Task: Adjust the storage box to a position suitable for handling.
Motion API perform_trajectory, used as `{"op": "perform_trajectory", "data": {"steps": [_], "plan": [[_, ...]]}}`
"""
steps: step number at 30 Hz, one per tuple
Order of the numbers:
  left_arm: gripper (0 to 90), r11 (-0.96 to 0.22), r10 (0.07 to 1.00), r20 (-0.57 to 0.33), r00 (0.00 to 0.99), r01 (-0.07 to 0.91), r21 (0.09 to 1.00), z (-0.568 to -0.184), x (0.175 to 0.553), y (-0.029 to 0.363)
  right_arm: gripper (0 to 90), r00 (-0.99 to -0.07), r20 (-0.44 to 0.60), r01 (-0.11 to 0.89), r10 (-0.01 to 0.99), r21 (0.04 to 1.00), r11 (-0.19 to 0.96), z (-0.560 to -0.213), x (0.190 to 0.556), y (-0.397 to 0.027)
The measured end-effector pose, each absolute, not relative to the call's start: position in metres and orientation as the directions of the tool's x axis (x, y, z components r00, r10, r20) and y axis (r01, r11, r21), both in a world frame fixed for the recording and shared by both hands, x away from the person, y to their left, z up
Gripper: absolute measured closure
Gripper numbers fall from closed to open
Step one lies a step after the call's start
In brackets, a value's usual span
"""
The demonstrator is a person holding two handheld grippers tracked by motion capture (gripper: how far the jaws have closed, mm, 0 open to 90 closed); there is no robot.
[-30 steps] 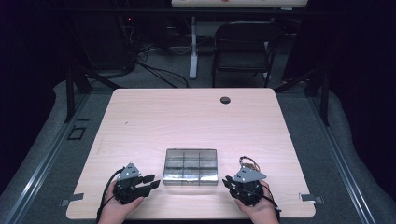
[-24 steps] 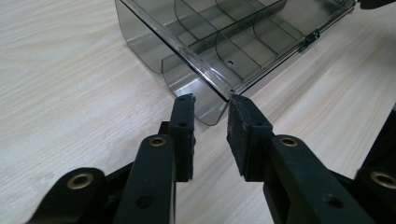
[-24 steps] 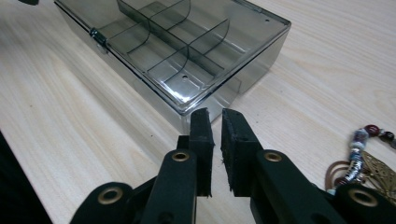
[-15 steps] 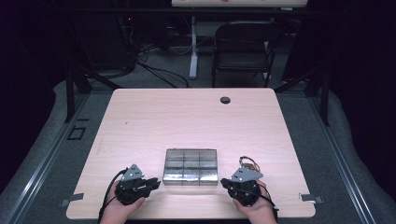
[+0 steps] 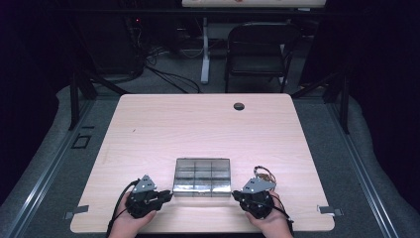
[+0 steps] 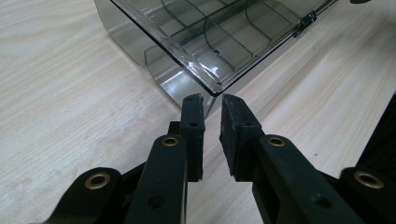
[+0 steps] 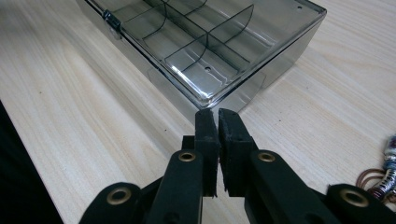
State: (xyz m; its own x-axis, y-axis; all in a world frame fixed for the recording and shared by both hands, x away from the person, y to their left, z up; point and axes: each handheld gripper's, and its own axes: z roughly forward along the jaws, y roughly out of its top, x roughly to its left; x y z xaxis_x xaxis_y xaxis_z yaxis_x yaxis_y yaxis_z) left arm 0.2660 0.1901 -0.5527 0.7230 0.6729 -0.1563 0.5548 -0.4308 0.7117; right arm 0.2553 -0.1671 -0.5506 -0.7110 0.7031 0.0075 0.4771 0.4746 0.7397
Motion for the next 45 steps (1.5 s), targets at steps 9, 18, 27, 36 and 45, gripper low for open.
{"op": "perform_trajectory", "data": {"steps": [9,18,27,36,45], "plan": [[78.2,-0.434,0.666,-0.158,0.729,0.551,0.713,-0.5526,0.2652,0.1874,85.7,-0.724,0.009,0.471,0.690,0.737,0.484,-0.5520,0.2551,-0.1644],[77.7,-0.439,0.664,-0.153,0.732,0.546,0.713,-0.5529,0.2656,0.1843,85.6,-0.727,0.011,0.467,0.687,0.742,0.482,-0.5525,0.2556,-0.1633],[77.8,-0.436,0.666,-0.148,0.731,0.542,0.718,-0.5526,0.2654,0.1839,85.6,-0.725,0.014,0.466,0.689,0.747,0.474,-0.5522,0.2553,-0.1634],[78.1,-0.427,0.667,-0.160,0.728,0.549,0.719,-0.5527,0.2659,0.1842,85.7,-0.721,0.024,0.471,0.692,0.750,0.465,-0.5528,0.2556,-0.1635],[78.3,-0.412,0.670,-0.181,0.720,0.563,0.717,-0.5529,0.2672,0.1853,85.7,-0.715,0.048,0.485,0.697,0.752,0.446,-0.5533,0.2567,-0.1647]]}}
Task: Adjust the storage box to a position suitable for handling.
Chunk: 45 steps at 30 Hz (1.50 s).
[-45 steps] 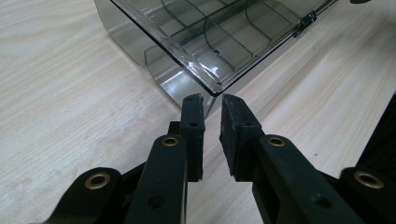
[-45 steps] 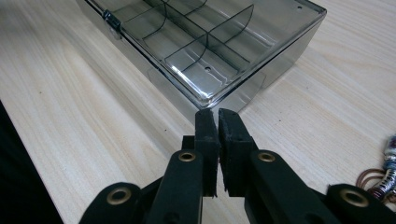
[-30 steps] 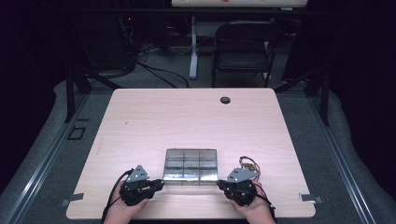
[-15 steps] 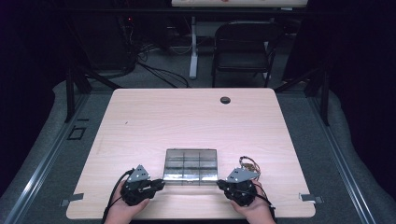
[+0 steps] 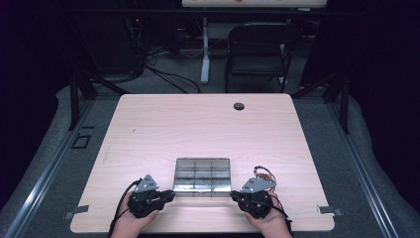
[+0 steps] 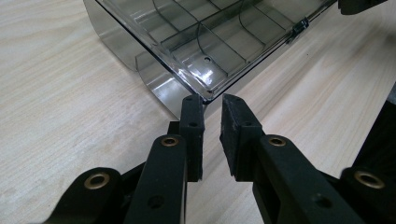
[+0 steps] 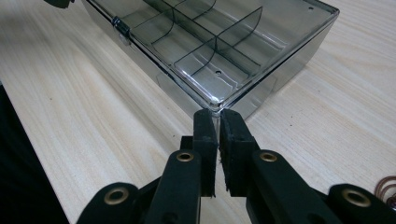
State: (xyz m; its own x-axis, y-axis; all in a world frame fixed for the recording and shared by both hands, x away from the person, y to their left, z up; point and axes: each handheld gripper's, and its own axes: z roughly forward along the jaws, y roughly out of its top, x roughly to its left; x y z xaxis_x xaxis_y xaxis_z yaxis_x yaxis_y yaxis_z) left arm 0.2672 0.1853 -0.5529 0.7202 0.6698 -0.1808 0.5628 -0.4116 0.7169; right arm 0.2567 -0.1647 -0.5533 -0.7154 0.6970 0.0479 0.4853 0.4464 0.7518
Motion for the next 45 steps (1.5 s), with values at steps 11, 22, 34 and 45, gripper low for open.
{"op": "perform_trajectory", "data": {"steps": [11,22,34,45], "plan": [[64.1,-0.427,0.683,-0.127,0.719,0.534,0.730,-0.554,0.267,0.180,72.8,-0.721,-0.006,0.450,0.693,0.756,0.476,-0.555,0.257,-0.159],[58.5,-0.430,0.698,-0.098,0.710,0.524,0.736,-0.556,0.268,0.172,67.6,-0.718,-0.032,0.429,0.695,0.766,0.478,-0.557,0.258,-0.156],[67.8,-0.370,0.703,-0.149,0.695,0.537,0.758,-0.554,0.267,0.177,79.2,-0.710,-0.020,0.423,0.704,0.787,0.449,-0.553,0.256,-0.156],[66.6,-0.366,0.696,-0.159,0.700,0.537,0.760,-0.553,0.267,0.177,77.9,-0.714,0.000,0.432,0.700,0.787,0.441,-0.552,0.257,-0.158]]}}
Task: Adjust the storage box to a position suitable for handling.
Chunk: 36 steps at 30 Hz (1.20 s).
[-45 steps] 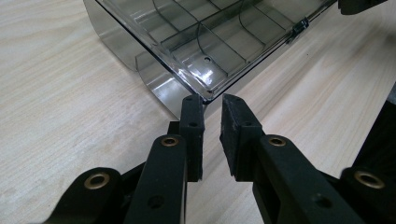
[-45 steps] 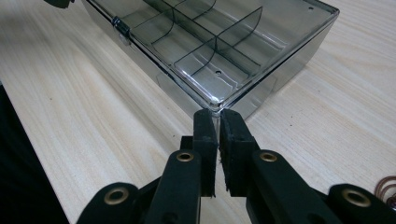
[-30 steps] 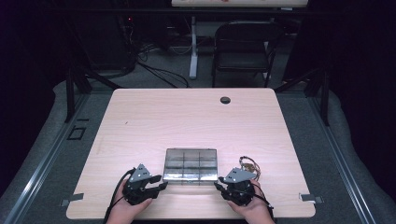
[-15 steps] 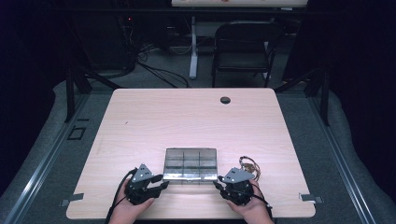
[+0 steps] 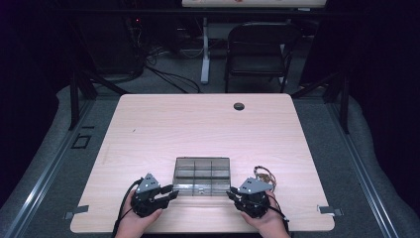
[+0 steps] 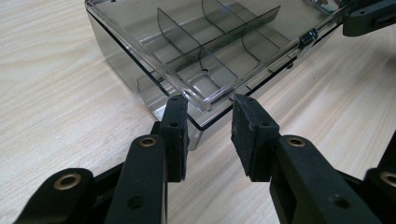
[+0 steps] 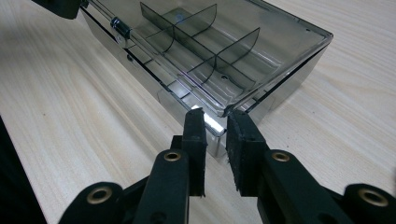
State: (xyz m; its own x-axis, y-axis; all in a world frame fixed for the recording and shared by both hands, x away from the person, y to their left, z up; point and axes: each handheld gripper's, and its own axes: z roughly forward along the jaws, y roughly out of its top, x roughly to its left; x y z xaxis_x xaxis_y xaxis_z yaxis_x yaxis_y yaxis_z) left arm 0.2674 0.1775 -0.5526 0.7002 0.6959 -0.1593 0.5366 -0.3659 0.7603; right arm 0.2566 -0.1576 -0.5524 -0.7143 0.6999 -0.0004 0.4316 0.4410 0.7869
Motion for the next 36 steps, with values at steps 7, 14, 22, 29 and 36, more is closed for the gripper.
{"op": "perform_trajectory", "data": {"steps": [7,14,22,29,36], "plan": [[66.6,-0.363,0.694,-0.157,0.702,0.530,0.766,-0.551,0.267,0.178,78.0,-0.714,0.018,0.436,0.700,0.793,0.425,-0.551,0.256,-0.158],[66.7,-0.327,0.695,-0.183,0.695,0.532,0.781,-0.546,0.270,0.181,77.7,-0.705,0.017,0.422,0.709,0.814,0.399,-0.546,0.256,-0.161],[65.5,-0.317,0.710,-0.169,0.684,0.525,0.790,-0.540,0.270,0.181,75.9,-0.685,-0.016,0.408,0.728,0.820,0.402,-0.538,0.254,-0.160],[62.2,-0.305,0.720,-0.165,0.674,0.521,0.797,-0.530,0.272,0.183,74.4,-0.680,-0.047,0.385,0.732,0.826,0.411,-0.530,0.257,-0.159],[63.1,-0.301,0.727,-0.150,0.670,0.507,0.807,-0.522,0.279,0.188,74.1,-0.670,-0.046,0.377,0.741,0.838,0.393,-0.521,0.264,-0.158]]}}
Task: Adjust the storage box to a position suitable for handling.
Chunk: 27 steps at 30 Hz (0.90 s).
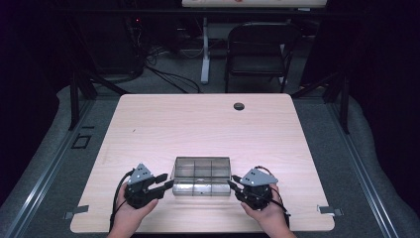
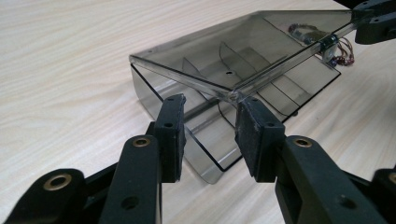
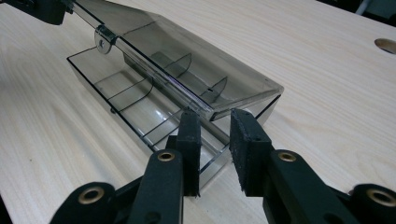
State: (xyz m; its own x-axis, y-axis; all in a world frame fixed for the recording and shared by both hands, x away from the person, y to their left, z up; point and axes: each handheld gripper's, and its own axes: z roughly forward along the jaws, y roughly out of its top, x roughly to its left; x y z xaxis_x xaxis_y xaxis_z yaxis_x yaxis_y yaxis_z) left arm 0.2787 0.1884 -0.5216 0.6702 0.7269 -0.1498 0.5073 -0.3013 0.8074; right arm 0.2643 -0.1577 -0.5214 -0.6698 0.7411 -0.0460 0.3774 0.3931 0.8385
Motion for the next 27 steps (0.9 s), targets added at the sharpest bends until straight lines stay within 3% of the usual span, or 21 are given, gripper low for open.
{"op": "perform_trajectory", "data": {"steps": [27], "plan": [[69.3,-0.267,0.734,-0.126,0.667,0.454,0.850,-0.496,0.299,0.181,73.7,-0.643,-0.018,0.369,0.766,0.869,0.329,-0.496,0.288,-0.157]]}}
